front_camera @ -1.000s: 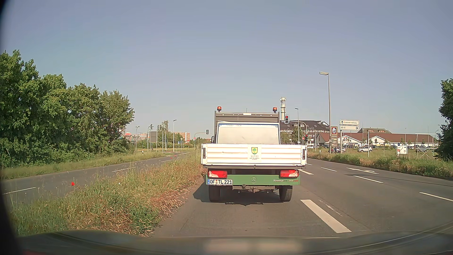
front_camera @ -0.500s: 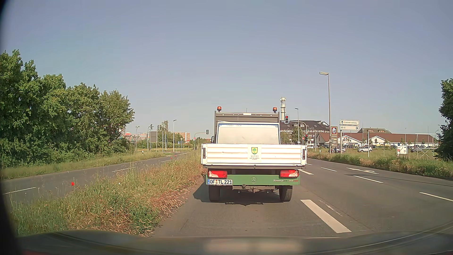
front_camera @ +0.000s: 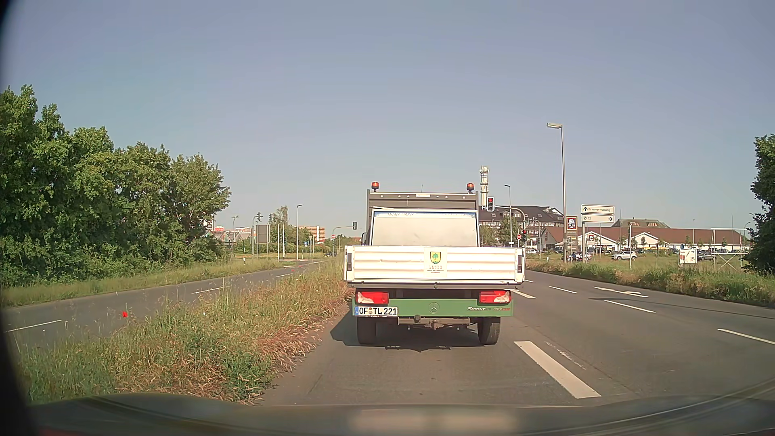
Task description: Follow the waypoints while adhering to traffic rules and regulations
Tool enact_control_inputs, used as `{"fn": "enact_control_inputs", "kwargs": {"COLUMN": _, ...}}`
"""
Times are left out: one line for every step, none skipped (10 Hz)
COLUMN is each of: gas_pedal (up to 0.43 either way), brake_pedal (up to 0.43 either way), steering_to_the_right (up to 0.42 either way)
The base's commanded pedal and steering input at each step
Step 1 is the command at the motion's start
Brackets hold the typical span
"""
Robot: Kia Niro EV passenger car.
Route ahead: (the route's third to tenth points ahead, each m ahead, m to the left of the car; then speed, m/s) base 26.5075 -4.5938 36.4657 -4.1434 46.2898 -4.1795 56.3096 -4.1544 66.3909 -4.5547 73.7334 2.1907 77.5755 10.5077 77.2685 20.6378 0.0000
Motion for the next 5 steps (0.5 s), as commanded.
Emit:
{"fn": "enact_control_inputs", "kwargs": {"gas_pedal": 0.0, "brake_pedal": 0.274, "steering_to_the_right": 0.002}}
{"fn": "enact_control_inputs", "kwargs": {"gas_pedal": 0.0, "brake_pedal": 0.274, "steering_to_the_right": 0.002}}
{"fn": "enact_control_inputs", "kwargs": {"gas_pedal": 0.0, "brake_pedal": 0.274, "steering_to_the_right": 0.002}}
{"fn": "enact_control_inputs", "kwargs": {"gas_pedal": 0.0, "brake_pedal": 0.268, "steering_to_the_right": 0.002}}
{"fn": "enact_control_inputs", "kwargs": {"gas_pedal": 0.0, "brake_pedal": 0.274, "steering_to_the_right": 0.002}}
